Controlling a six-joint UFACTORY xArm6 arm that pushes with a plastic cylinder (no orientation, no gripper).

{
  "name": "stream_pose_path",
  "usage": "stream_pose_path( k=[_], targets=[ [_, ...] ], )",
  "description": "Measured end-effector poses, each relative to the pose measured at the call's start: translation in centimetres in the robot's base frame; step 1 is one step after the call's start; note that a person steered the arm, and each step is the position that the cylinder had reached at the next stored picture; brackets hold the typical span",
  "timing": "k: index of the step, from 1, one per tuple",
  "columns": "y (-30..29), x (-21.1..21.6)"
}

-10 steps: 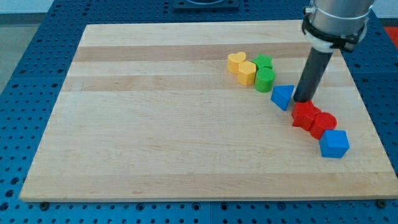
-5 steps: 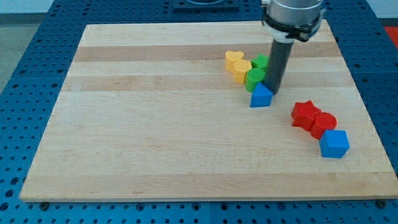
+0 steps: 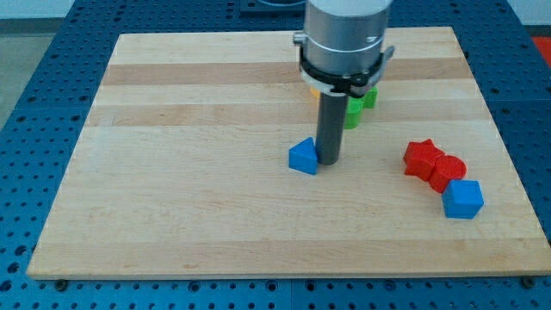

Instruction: Slide the triangle to the bottom left of the board

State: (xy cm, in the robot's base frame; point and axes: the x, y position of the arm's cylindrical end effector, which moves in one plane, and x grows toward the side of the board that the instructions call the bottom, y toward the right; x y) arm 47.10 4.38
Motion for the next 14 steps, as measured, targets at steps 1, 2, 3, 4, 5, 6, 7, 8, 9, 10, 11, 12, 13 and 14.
stream_pose_path(
  k=[1, 2, 3, 4, 5, 6, 7, 8, 9, 10, 11, 12, 13, 14],
  targets=[
    [-2.3, 0.0],
    [-4.5, -0.2],
    [-6.9, -0.4],
    [-9.0, -0.7],
    [-11.3, -0.8],
    [-13.5, -0.8],
    [-15.0, 0.1],
    [-15.7, 1.7],
    [-16.6, 3.1],
    [-18.8, 3.4],
    [-21.0, 3.5],
    [-22.4, 4.2],
    [-23.8, 5.4],
    [-24.8, 6.7]
  ],
)
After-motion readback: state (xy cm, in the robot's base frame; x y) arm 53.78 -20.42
